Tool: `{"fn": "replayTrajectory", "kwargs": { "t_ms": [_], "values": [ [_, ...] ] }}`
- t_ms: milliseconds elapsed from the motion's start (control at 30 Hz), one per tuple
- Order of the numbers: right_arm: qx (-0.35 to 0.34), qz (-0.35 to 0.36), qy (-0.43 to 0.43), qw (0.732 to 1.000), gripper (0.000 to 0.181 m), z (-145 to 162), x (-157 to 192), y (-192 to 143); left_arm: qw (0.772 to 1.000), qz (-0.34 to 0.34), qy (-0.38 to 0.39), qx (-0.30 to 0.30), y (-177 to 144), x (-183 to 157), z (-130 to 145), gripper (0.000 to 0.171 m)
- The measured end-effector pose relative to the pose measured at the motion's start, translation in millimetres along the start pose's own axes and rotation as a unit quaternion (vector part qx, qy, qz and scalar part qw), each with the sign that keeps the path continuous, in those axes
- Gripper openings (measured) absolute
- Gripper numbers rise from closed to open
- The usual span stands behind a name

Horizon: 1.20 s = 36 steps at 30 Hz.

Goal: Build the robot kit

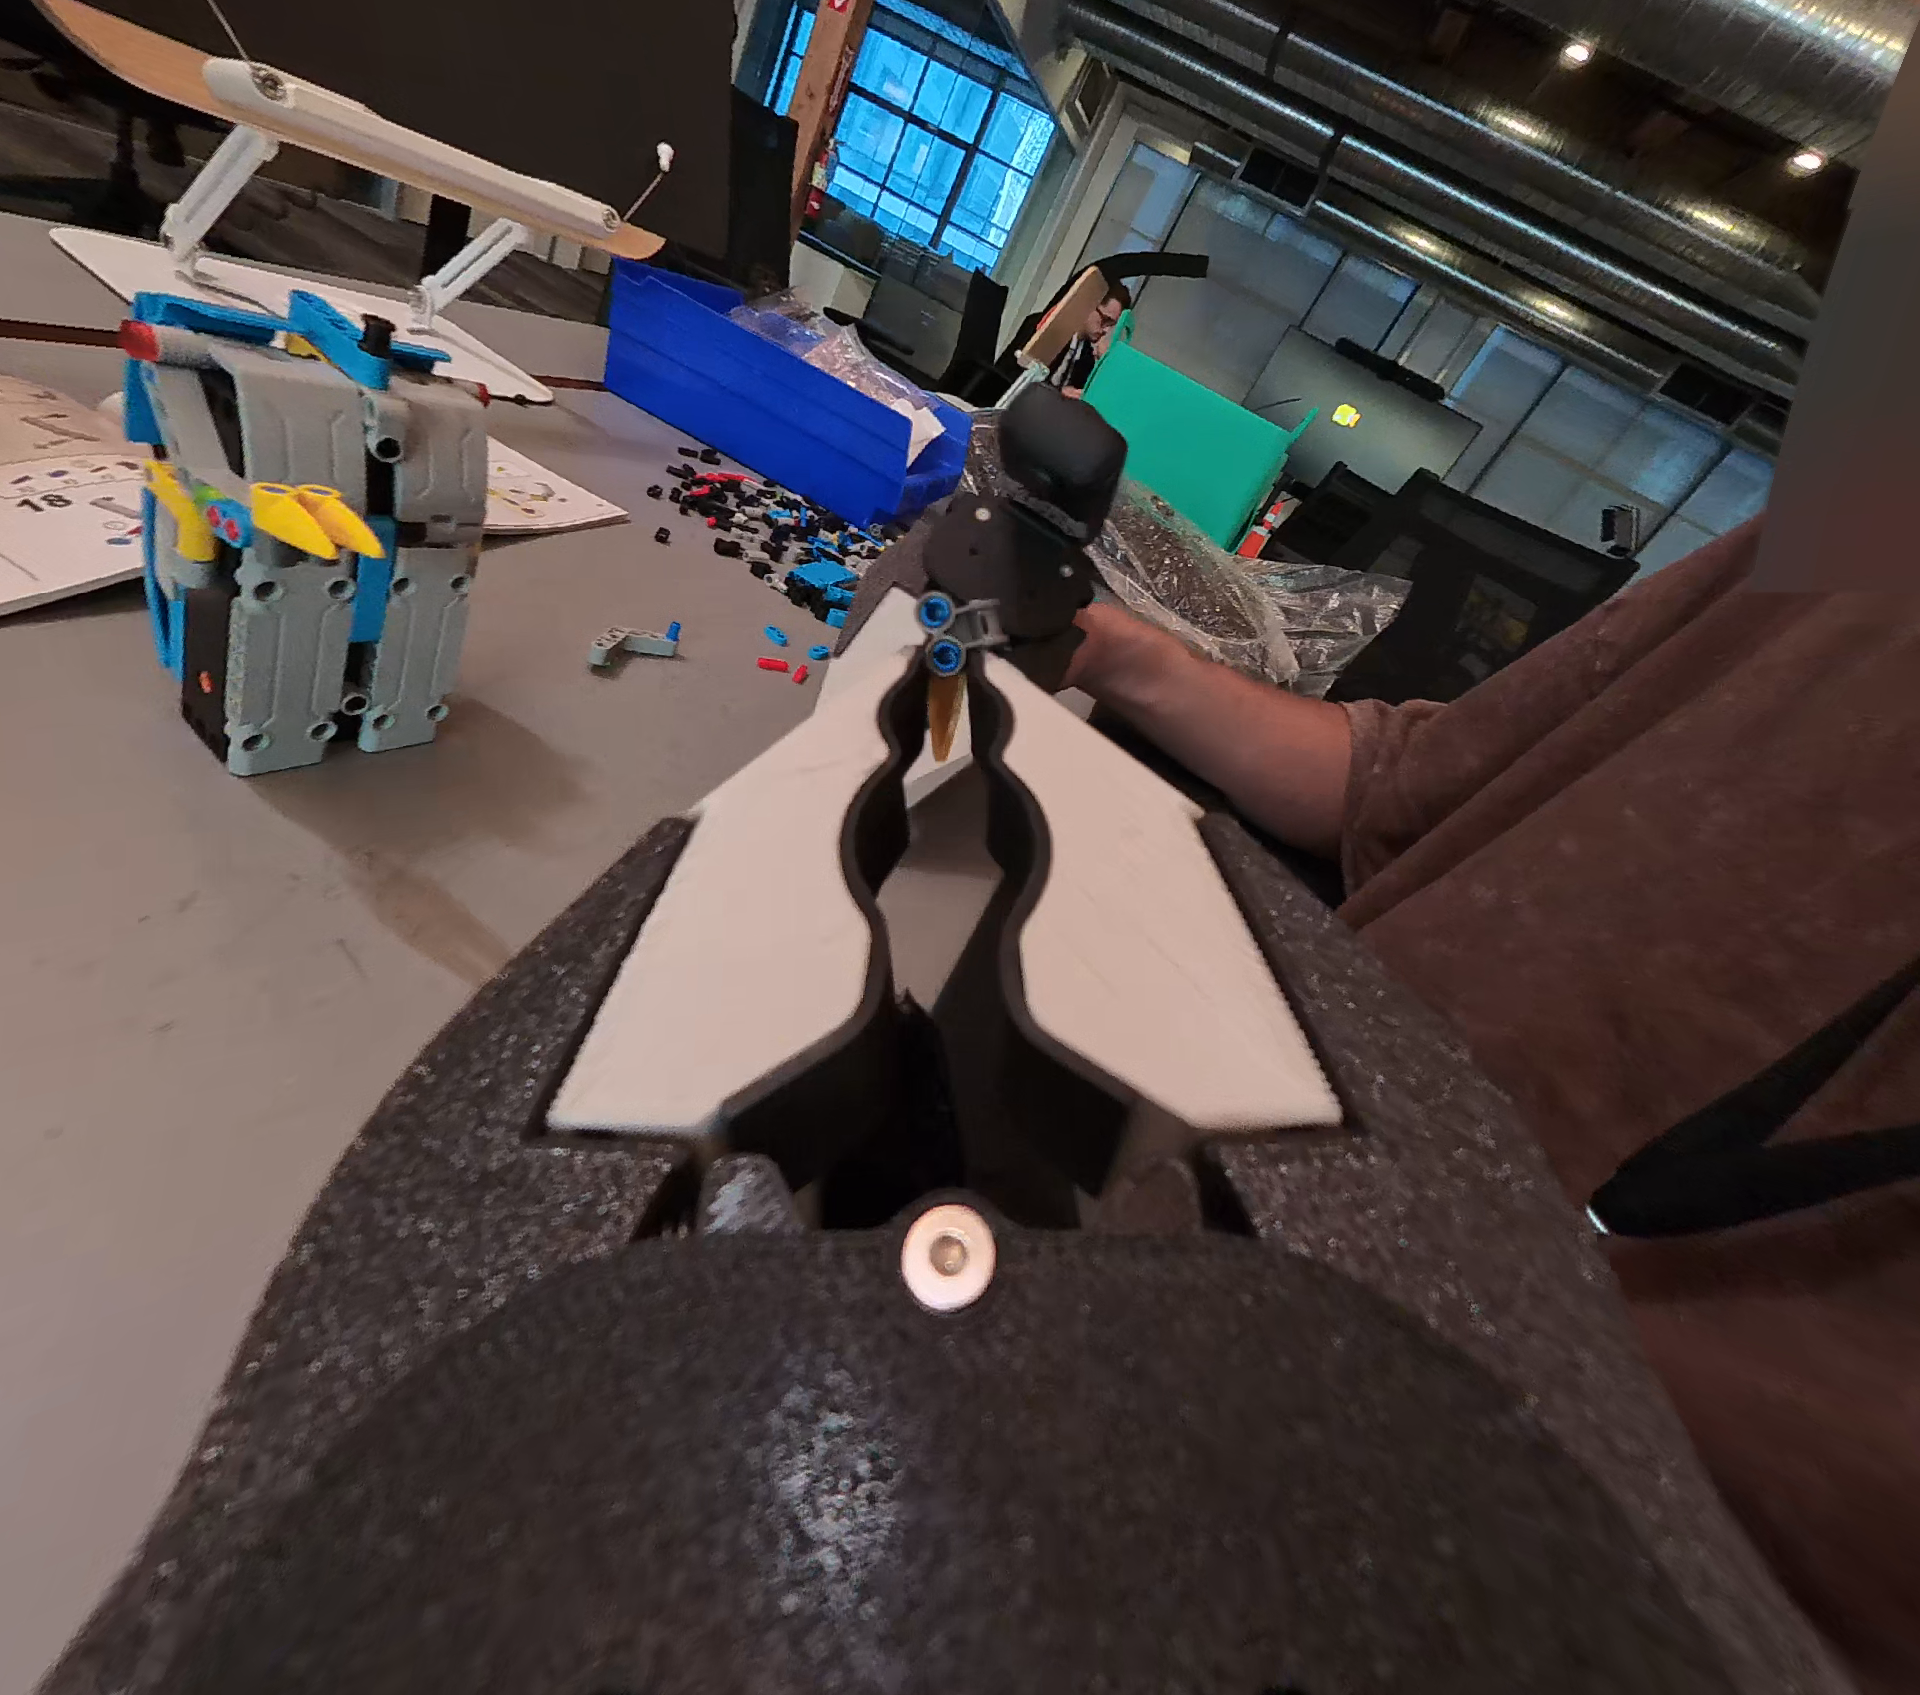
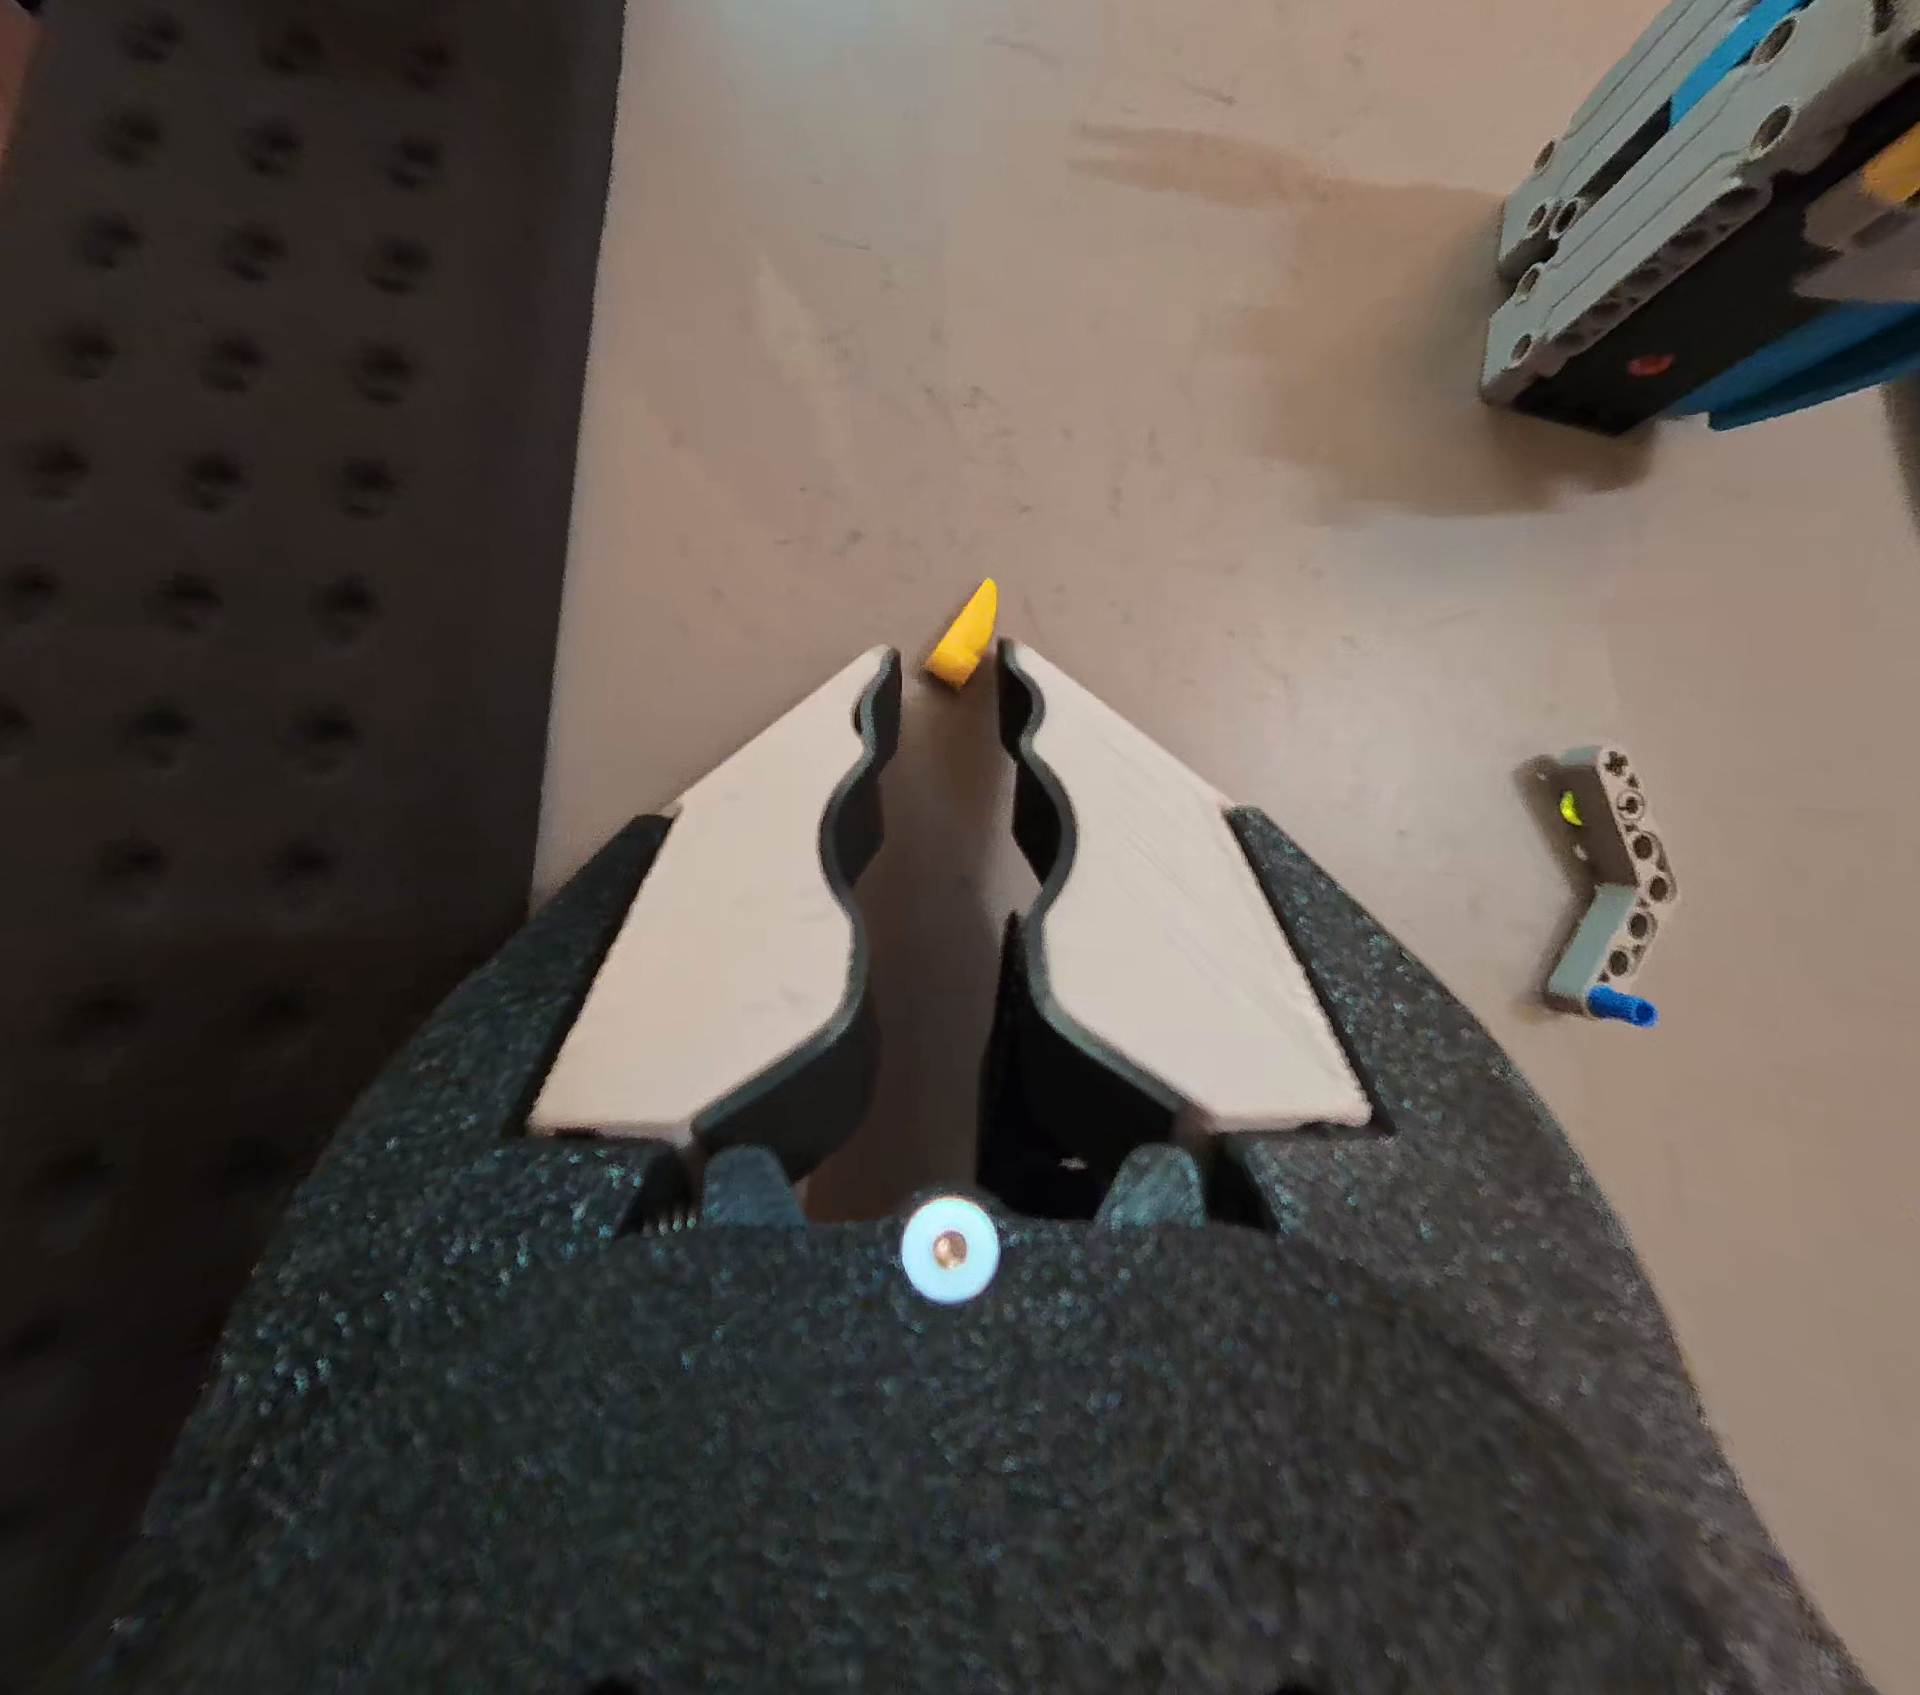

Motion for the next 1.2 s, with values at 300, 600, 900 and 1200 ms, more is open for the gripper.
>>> {"fn": "replayTrajectory", "kwargs": {
  "t_ms": [300, 600, 900, 1200],
  "values": [
    [-0.053, -0.001, 0.053, 0.997, 0.010, -20.8, -8.8, -4.1, 1.000, 0.007, 0.015, -0.013, 6.3, -4.0, 1.2, 0.007],
    [-0.032, 0.013, 0.033, 0.999, 0.010, -52.0, -1.9, 0.9, 0.937, -0.139, 0.309, 0.089, 26.0, 2.7, 24.7, 0.007],
    [-0.116, 0.001, 0.036, 0.993, 0.010, -76.6, 4.2, -13.9, 0.921, -0.145, 0.306, 0.193, 57.6, 31.1, 44.3, 0.007],
    [-0.195, -0.016, 0.147, 0.970, 0.007, -71.3, -15.6, -27.3, 0.916, -0.159, 0.305, 0.204, 61.9, 40.5, 49.9, 0.007]
  ]
}}
Point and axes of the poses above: each gripper's, where its closed fingertips meet, y out along the fingers, z out of its underside, x = y × z across the jaws, the point moved 4 cm from there along -y, back along the fingers, and after that the axes turned 13 degrees about -y, right-handed, at the moved point
